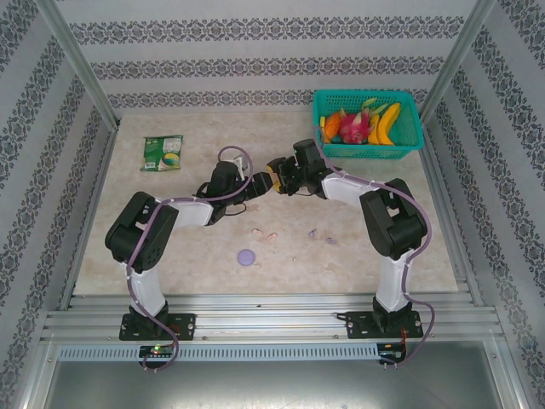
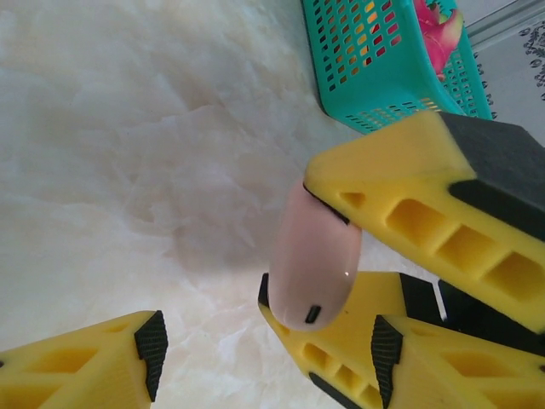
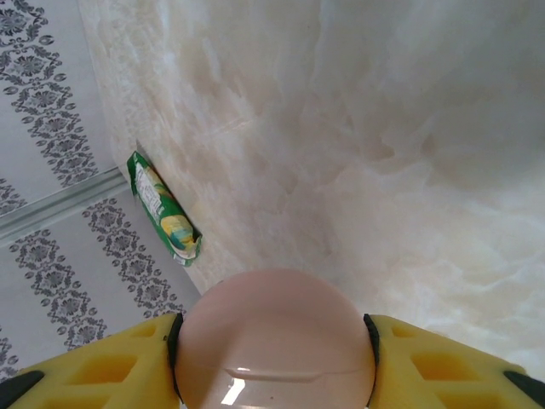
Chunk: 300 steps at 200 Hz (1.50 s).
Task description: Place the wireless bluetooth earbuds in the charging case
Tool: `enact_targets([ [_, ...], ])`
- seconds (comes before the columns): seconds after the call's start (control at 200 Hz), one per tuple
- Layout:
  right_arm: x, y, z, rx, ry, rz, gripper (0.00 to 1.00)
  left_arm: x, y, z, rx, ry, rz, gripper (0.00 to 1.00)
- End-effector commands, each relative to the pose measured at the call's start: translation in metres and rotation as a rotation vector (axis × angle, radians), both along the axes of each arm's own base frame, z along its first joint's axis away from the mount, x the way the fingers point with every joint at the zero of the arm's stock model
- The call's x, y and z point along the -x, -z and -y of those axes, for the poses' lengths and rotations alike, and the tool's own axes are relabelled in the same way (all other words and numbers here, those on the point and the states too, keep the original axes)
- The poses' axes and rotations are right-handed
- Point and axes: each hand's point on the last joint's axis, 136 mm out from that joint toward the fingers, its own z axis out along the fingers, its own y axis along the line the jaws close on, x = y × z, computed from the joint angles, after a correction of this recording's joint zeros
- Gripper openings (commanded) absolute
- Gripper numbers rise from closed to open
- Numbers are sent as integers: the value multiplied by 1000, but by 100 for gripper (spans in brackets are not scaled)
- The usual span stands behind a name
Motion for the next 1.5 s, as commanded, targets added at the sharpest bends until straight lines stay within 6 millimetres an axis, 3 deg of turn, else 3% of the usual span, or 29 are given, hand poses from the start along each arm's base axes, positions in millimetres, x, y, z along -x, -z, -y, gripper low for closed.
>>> enact_targets([
  [0.0, 5, -19, -6, -36, -15, 30, 49, -7, -17, 17, 39, 35, 64, 65],
  [0.759, 11, -19, -17, -58, -21, 16, 49, -19, -11, 28, 79, 23, 67, 44],
  [1.304, 11, -15, -14, -56, -8, 13, 49, -19, -18, 24, 75, 8, 72, 13],
  [1.384, 10, -16, -14, -57, -10, 19, 53, -18, -18, 24, 68, 11, 70, 9],
  [1.494, 6, -23, -10, -59, -8, 43, 66, -17, -19, 24, 60, 19, 69, 5],
])
